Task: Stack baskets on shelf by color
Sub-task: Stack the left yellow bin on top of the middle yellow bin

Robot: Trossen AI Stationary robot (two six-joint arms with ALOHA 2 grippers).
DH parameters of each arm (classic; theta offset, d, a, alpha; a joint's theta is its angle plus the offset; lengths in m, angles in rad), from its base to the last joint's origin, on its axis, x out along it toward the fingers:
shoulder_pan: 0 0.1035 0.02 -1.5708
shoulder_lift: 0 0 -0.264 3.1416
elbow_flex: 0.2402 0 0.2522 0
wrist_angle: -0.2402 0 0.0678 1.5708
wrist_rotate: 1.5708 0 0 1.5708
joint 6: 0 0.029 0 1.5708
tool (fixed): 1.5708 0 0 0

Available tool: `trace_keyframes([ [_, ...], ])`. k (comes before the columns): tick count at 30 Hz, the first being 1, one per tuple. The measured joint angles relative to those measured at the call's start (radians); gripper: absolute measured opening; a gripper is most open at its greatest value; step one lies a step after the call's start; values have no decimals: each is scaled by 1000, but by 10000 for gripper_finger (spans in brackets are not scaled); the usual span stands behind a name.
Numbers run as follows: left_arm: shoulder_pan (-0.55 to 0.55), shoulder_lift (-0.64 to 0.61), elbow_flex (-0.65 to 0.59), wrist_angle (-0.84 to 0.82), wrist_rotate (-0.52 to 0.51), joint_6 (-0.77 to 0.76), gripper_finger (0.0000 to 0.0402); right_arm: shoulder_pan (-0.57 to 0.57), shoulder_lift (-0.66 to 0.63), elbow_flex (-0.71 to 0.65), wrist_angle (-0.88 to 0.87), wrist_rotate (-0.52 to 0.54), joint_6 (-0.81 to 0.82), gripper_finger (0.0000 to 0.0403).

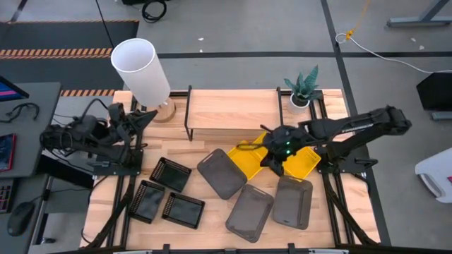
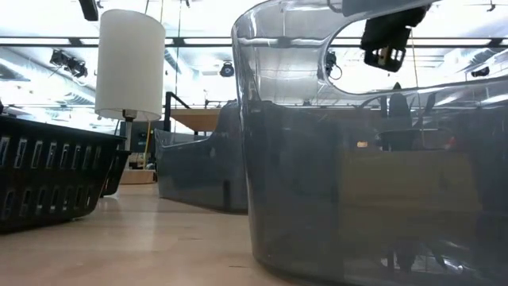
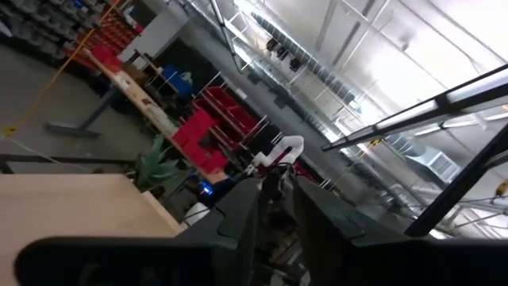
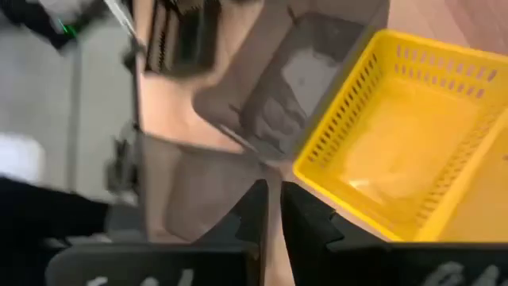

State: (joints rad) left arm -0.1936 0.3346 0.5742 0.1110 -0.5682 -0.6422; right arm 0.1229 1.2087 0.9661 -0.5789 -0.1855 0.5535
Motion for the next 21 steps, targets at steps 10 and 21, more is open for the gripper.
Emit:
trace_keyframes([
  [10,0,12,25,-26,28,-14,150,52,173,156,-174,62,-361,34],
  [21,0,12,25,-27,31,-24,145,77,279,181,-236,86,-616,158],
])
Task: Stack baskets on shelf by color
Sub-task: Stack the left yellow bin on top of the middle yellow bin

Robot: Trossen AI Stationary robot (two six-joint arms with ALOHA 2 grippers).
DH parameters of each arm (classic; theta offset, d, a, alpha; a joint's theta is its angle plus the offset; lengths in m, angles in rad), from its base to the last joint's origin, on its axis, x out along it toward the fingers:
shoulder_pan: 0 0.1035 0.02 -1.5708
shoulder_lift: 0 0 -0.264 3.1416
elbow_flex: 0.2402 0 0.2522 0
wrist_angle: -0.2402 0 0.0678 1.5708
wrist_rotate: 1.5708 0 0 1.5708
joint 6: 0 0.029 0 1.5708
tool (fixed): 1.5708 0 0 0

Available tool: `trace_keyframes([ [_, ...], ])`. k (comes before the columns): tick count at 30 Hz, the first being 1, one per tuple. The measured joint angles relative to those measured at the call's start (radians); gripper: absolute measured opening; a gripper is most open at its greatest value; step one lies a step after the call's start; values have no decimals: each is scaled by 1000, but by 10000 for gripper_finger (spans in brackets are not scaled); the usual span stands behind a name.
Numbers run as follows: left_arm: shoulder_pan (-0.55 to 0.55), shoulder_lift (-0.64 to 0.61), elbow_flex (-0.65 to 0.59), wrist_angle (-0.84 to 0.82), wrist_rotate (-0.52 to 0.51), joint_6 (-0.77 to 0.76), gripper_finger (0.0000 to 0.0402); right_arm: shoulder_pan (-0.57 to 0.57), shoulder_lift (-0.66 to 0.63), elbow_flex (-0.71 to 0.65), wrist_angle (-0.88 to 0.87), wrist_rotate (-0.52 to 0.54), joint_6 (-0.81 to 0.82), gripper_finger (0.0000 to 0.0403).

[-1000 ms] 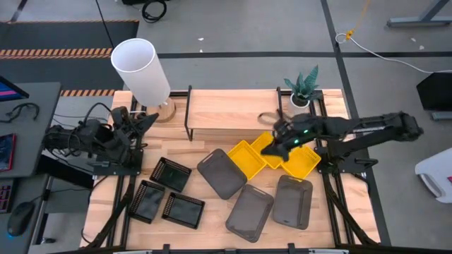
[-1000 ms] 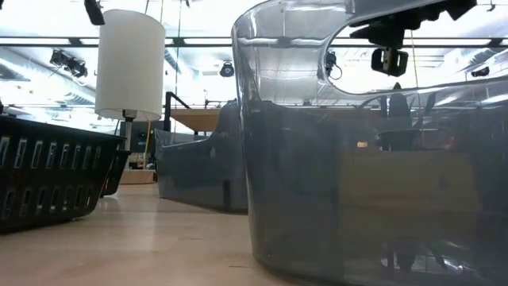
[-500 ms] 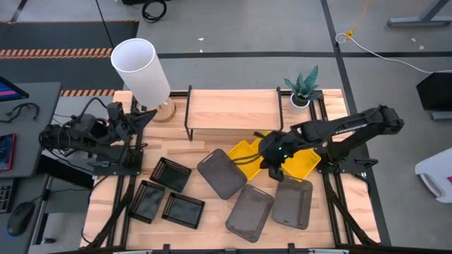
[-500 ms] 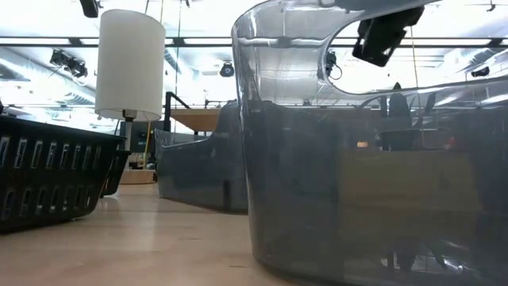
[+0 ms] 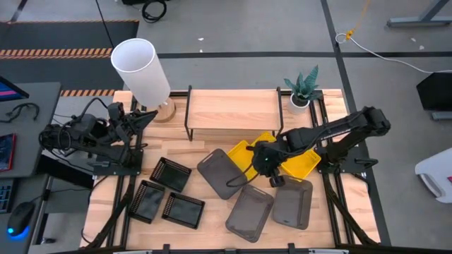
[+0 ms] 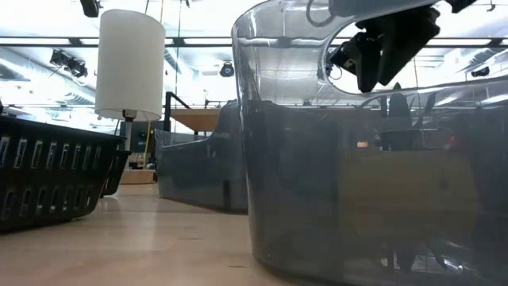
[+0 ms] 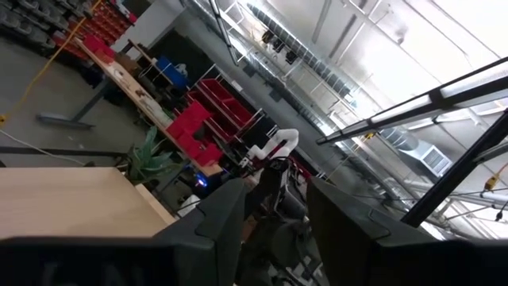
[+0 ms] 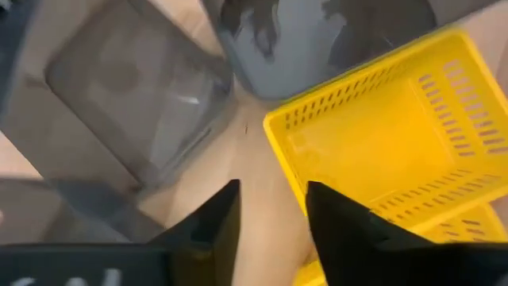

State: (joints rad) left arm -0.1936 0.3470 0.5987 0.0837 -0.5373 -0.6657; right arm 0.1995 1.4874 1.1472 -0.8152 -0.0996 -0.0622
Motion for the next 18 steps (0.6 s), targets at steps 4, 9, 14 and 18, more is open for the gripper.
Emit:
trace_keyframes([
  [4,0,0,0,1,1,-16,144,24,62,83,-58,36,-83,177],
  [9,0,0,0,0,1,-7,144,32,141,160,-66,80,-168,170],
  [14,0,0,0,-29,52,48,144,27,208,173,-79,84,-199,167],
  [18,0,0,0,-122,105,57,144,28,246,173,-127,96,-215,167],
])
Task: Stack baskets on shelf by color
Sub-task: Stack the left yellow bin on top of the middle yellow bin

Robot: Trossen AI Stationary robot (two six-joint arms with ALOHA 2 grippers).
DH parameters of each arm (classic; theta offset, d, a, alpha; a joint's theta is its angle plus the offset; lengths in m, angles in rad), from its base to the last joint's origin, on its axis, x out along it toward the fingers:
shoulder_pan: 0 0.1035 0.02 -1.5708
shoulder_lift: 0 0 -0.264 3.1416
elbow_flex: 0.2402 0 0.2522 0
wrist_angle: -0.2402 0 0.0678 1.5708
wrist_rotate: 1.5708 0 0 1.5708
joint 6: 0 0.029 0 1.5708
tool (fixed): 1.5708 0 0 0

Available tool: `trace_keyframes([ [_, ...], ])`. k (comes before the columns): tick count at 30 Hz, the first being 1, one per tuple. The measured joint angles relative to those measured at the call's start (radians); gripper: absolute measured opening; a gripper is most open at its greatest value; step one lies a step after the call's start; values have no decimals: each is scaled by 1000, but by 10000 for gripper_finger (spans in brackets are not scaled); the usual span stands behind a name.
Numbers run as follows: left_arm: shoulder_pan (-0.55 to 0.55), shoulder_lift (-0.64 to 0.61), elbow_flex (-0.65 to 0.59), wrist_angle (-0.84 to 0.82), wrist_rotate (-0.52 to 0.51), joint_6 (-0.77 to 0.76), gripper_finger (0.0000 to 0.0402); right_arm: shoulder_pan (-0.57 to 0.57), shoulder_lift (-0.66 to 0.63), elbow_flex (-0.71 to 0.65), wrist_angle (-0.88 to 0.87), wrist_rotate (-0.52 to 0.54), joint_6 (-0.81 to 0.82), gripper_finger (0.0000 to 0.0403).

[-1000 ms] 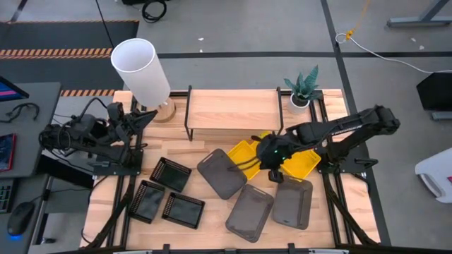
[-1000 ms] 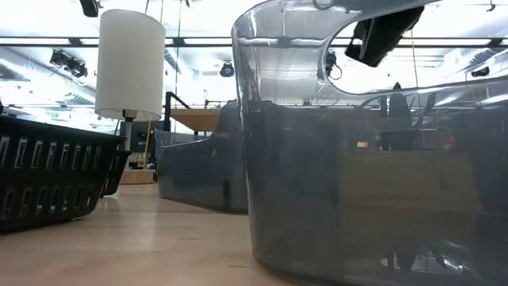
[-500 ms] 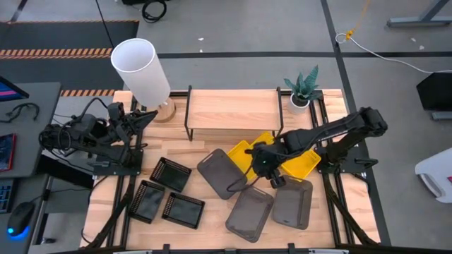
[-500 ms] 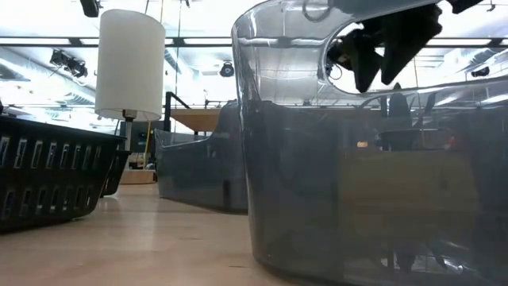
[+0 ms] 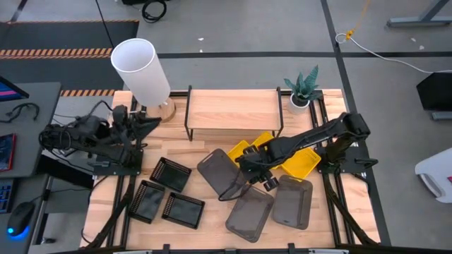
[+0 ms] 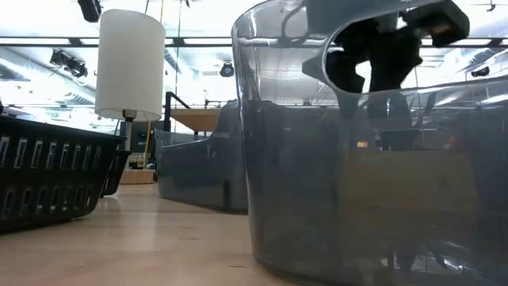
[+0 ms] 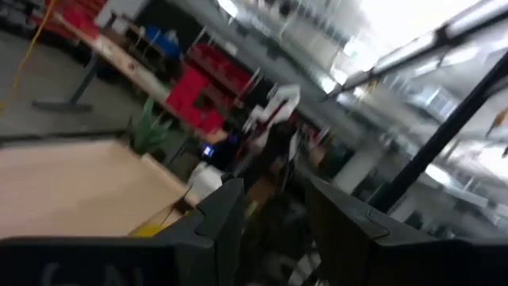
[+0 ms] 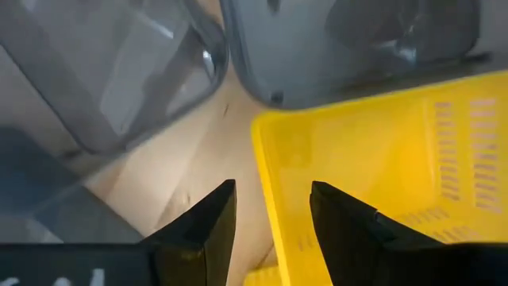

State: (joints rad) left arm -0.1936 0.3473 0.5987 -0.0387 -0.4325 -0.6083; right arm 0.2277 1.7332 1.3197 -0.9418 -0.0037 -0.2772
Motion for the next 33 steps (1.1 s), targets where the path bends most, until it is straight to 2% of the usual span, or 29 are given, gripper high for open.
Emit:
trace_keyframes([
  [4,0,11,0,-78,20,-6,144,6,29,0,-22,32,-29,167],
  [10,0,81,27,-100,45,5,144,6,52,-4,-20,37,-30,167],
  [17,0,235,213,-270,65,92,144,5,66,-6,-20,37,-31,167],
  [25,0,348,433,-454,64,132,144,5,66,-101,86,41,-47,166],
  [33,0,365,464,-445,48,149,144,5,66,-179,209,70,-89,141],
])
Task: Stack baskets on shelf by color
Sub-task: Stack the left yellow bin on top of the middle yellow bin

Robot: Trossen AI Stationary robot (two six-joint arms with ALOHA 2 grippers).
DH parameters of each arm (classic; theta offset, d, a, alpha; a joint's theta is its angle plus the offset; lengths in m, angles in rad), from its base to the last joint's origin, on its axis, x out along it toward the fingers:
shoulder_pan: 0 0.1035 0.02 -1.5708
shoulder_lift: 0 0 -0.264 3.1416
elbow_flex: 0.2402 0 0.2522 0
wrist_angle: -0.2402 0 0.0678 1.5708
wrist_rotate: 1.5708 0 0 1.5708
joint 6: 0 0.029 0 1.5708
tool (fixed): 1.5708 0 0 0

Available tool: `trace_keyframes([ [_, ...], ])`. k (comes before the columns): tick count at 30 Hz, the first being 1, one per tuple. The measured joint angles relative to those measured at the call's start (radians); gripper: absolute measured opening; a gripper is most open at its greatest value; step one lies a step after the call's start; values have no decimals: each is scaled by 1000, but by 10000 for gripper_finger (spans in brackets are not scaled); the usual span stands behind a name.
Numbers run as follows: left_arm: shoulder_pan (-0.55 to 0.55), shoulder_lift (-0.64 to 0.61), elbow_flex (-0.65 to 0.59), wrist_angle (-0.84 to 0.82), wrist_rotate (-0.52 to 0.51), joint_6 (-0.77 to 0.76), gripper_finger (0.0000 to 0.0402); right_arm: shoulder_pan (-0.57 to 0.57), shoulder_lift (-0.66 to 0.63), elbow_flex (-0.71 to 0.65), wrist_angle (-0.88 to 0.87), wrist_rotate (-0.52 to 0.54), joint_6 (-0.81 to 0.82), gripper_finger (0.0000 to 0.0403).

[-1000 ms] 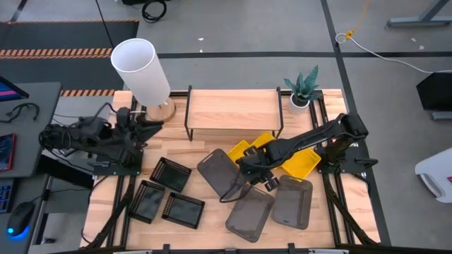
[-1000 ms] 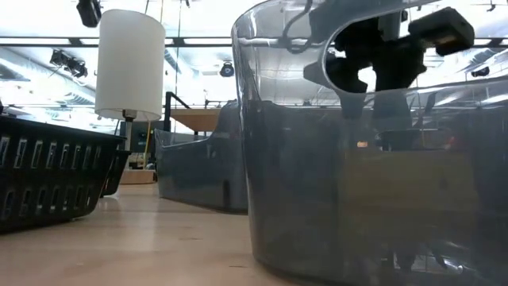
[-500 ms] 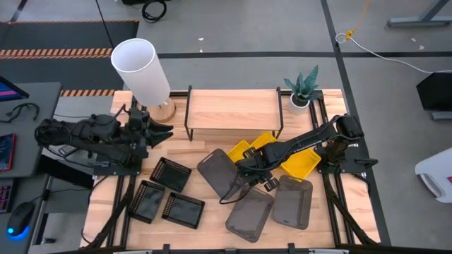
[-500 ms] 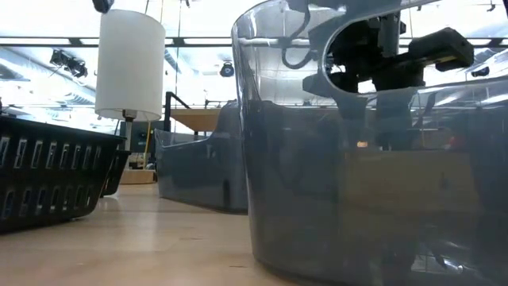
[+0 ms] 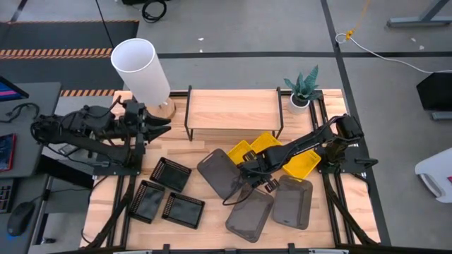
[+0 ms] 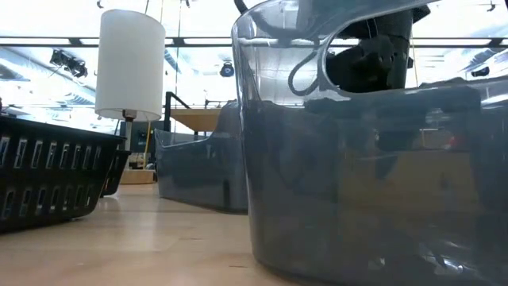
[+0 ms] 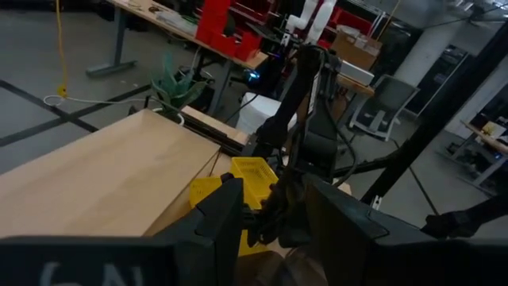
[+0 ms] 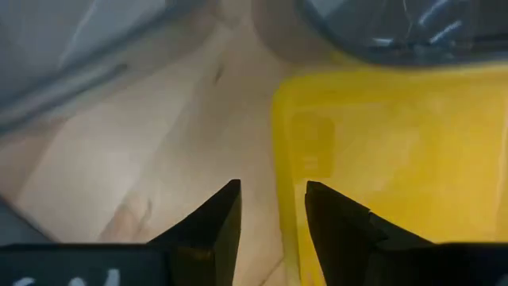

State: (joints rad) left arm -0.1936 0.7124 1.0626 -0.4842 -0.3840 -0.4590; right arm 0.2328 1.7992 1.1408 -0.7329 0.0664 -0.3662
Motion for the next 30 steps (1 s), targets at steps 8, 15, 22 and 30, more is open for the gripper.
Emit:
trace_keyframes([
  [8,0,1,0,0,-12,-1,144,0,0,-23,8,12,3,64],
  [15,0,1,0,0,-30,0,144,5,-2,-13,-10,-5,0,11],
  [22,0,1,0,0,-42,0,144,21,-24,47,-96,-43,0,8],
  [30,0,1,0,1,-51,-1,144,21,-149,77,-151,-68,26,6],
])
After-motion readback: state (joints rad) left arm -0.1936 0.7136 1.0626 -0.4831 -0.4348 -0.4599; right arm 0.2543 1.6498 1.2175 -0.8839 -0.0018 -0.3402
